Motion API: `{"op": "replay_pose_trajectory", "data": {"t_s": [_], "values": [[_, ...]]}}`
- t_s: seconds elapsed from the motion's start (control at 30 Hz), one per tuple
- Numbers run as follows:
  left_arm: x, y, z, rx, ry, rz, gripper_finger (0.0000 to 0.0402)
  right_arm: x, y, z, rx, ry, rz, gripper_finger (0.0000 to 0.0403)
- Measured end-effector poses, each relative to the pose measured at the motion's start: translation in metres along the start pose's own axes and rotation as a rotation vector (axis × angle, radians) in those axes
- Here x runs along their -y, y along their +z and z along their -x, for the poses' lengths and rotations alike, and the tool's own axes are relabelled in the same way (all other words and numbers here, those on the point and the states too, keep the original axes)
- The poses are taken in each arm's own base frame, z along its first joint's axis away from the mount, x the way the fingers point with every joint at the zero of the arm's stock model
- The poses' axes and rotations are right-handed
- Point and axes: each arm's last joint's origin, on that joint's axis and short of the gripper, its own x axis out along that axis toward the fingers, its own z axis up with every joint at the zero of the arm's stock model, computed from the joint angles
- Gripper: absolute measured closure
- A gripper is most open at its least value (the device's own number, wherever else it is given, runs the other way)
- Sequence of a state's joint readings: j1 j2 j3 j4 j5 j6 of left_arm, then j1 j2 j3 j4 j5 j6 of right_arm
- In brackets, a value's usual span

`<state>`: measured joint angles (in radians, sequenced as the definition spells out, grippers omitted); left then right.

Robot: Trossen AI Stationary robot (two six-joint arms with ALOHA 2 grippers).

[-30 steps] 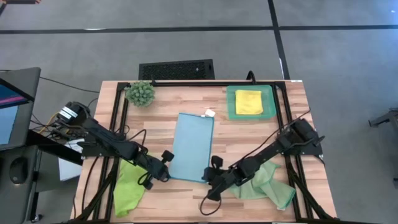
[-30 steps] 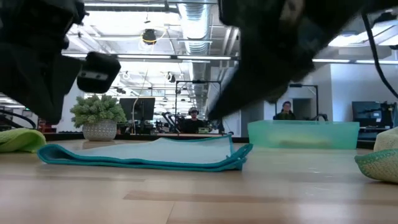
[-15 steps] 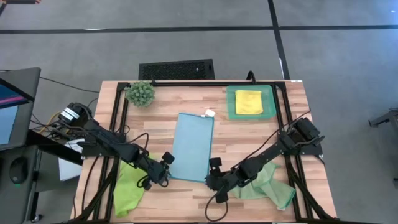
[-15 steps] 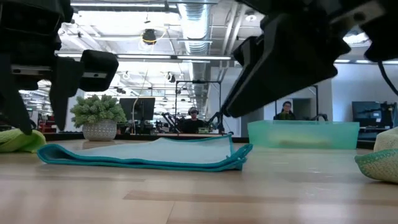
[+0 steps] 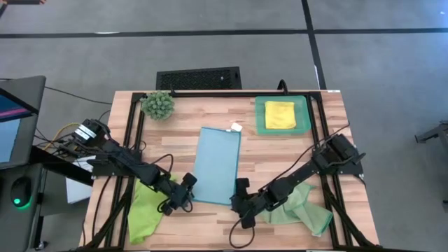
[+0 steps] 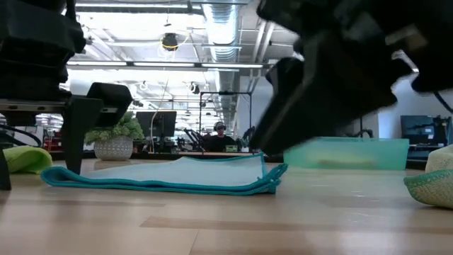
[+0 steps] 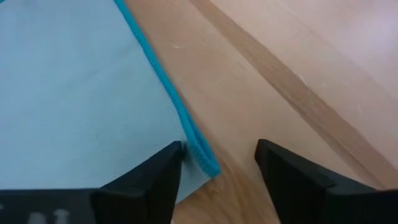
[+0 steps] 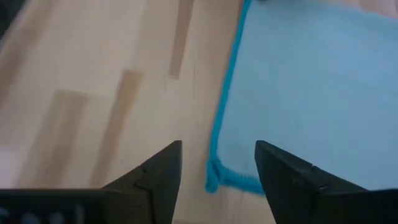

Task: Fold microfiber towels
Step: Fold the blue microfiber cloth

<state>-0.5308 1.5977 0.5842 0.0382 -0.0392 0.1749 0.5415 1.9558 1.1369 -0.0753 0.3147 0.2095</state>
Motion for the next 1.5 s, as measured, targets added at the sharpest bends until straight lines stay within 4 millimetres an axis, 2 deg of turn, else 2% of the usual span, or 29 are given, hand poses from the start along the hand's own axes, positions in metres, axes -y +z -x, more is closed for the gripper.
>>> {"op": "replay_pose_trajectory", "data": {"t_s": [0.1,0.2,0.3,0.37,0.43,0.83,1.03,1.17,1.33,1.5], "values": [[0.000,-0.001,0.000,-0.009,-0.002,0.012,0.0226,-0.002,0.001,-0.004,0.016,0.005,-0.006,0.0183],[0.001,-0.002,0.000,-0.024,0.007,0.017,0.0264,-0.002,-0.007,-0.010,-0.022,0.006,0.006,0.0188],[0.000,-0.003,0.000,-0.029,0.010,0.023,0.0298,0.000,-0.003,-0.015,0.000,0.024,-0.017,0.0190],[0.000,-0.003,0.000,-0.032,0.017,0.022,0.0317,0.001,-0.010,-0.017,-0.037,0.019,-0.005,0.0190],[0.000,-0.003,0.000,-0.034,0.024,0.023,0.0329,0.002,-0.005,-0.018,-0.002,0.051,-0.021,0.0190],[-0.001,-0.004,-0.001,-0.037,0.044,0.040,0.0335,0.005,-0.005,-0.022,-0.007,0.088,-0.004,0.0190],[-0.001,-0.004,-0.001,-0.037,0.045,0.065,0.0335,0.005,-0.011,-0.023,-0.023,0.085,-0.025,0.0208],[-0.001,-0.004,-0.001,-0.037,0.045,0.083,0.0335,0.004,-0.019,-0.033,-0.042,0.073,-0.037,0.0224],[-0.001,-0.004,-0.001,-0.036,0.036,0.084,0.0336,0.002,-0.023,-0.040,-0.055,0.057,-0.059,0.0266],[-0.001,-0.004,-0.001,-0.037,0.048,0.088,0.0372,-0.002,-0.025,-0.038,-0.063,0.038,-0.052,0.0369]]}}
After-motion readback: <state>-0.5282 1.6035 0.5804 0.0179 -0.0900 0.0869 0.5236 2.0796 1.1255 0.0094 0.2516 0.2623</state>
